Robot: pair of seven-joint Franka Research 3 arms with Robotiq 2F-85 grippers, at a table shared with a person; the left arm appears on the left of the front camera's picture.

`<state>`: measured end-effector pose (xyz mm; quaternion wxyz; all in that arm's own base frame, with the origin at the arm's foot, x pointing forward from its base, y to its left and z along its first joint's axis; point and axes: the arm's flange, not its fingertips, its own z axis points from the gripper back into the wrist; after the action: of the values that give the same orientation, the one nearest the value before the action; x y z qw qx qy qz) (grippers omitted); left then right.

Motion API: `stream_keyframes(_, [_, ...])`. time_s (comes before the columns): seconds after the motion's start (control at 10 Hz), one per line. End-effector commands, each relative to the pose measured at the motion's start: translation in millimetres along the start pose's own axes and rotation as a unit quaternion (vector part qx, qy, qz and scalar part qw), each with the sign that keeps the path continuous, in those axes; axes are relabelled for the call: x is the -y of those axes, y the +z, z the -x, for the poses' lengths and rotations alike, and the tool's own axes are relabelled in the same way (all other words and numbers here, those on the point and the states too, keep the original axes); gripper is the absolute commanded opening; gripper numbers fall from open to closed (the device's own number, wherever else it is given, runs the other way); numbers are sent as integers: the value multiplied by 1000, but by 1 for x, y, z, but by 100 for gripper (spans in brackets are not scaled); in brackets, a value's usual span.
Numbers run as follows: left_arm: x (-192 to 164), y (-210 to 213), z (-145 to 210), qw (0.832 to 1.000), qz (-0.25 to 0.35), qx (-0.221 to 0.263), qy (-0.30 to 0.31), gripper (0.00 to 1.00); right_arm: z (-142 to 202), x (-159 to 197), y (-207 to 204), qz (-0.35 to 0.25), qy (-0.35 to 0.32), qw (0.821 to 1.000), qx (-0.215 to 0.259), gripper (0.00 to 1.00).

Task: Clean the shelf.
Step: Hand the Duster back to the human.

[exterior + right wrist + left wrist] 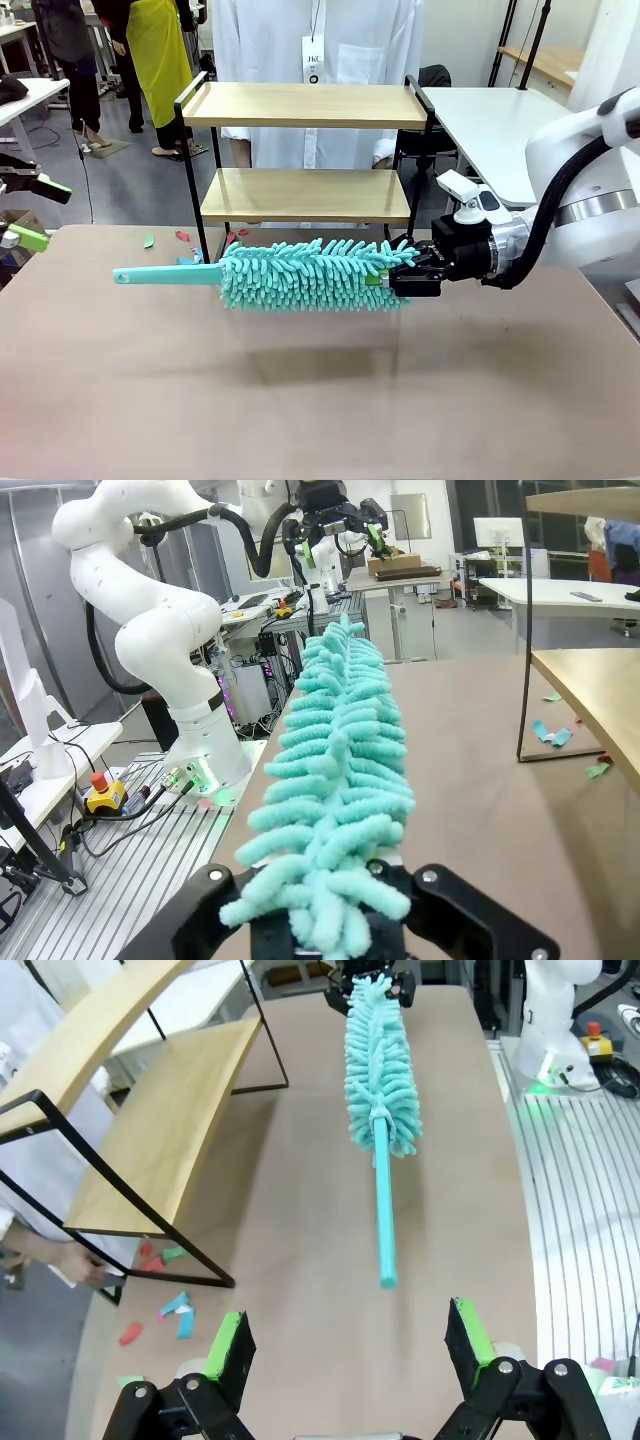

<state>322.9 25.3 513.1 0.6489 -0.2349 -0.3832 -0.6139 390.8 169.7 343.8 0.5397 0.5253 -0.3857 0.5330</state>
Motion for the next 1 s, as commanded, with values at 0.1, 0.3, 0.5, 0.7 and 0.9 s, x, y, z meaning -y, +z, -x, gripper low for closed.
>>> stream_keyframes(0.1, [-2, -4, -5, 1000, -4, 2, -4, 100, -33, -8, 25, 26, 32, 997, 70, 16])
stream_keyframes(0.3, [-2, -4, -5, 1000, -4, 2, -4, 100, -66, -27, 57, 70, 62, 985, 147, 16])
stream_keyframes(0.5, [-2, -4, -5, 1000, -4, 2, -4, 100, -93, -61, 93, 150, 114, 961, 203, 16])
stream_keyframes(0.7, [-2, -4, -5, 1000, -4, 2, -4, 100, -110, -93, 134, 254, 149, 921, 256, 16])
stream_keyframes(0.9, [-2, -4, -5, 1000, -4, 2, -4, 100, -117, -125, 166, 381, 160, 869, 274, 16])
